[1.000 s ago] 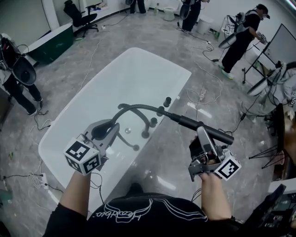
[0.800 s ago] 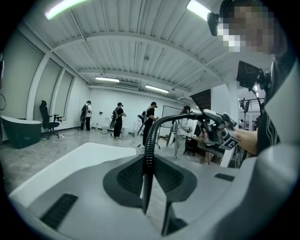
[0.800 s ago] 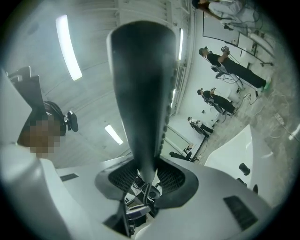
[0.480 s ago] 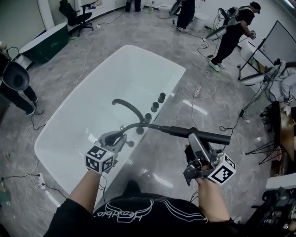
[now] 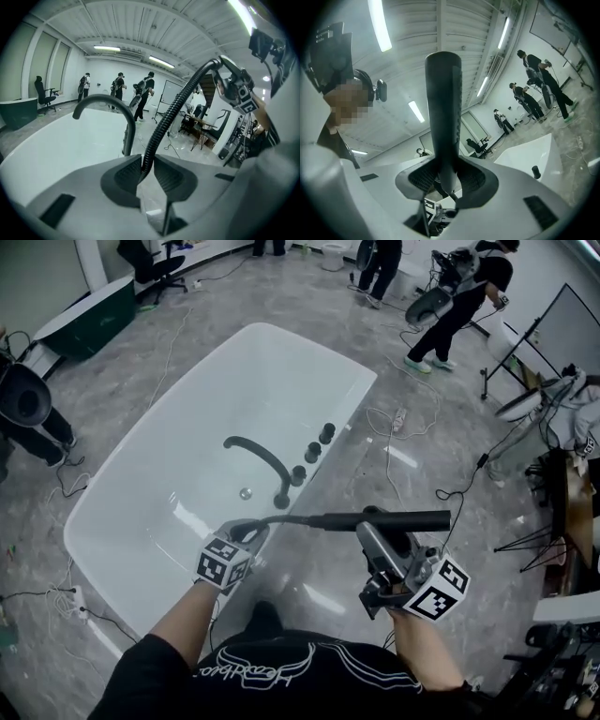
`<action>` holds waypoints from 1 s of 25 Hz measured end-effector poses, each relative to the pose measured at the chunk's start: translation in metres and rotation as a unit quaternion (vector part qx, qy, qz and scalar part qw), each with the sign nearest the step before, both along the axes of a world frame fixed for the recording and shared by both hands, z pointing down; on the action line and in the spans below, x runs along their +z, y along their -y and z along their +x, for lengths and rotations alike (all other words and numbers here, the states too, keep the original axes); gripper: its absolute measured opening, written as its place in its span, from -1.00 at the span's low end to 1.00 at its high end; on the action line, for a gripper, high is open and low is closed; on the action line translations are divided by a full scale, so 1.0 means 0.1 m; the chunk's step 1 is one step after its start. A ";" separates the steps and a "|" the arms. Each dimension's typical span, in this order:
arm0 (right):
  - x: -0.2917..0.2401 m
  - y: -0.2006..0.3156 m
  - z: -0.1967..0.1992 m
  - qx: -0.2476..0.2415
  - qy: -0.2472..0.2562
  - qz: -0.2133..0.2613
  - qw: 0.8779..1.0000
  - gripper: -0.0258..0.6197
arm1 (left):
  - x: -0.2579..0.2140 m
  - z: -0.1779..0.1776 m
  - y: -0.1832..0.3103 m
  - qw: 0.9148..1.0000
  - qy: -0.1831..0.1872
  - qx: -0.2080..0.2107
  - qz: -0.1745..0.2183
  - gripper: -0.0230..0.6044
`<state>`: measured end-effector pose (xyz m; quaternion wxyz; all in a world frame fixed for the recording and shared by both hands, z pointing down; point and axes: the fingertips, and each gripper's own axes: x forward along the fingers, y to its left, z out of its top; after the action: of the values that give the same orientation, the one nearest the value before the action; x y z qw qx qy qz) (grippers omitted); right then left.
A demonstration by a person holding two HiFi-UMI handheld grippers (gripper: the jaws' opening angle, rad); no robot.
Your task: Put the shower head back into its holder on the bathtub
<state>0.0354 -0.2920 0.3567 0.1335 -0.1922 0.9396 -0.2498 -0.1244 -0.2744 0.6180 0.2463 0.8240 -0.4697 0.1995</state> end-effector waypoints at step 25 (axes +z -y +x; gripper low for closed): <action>1.63 0.14 -1.28 -0.077 -0.231 0.037 0.969 -0.50 | -1.01 -0.57 -0.27 0.985 -0.144 -0.065 0.069 -0.77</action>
<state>-0.0925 -0.3061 0.5201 -0.0994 -0.1663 0.9657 -0.1730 -0.1809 -0.2475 0.5166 0.2665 0.8267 -0.4946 0.0294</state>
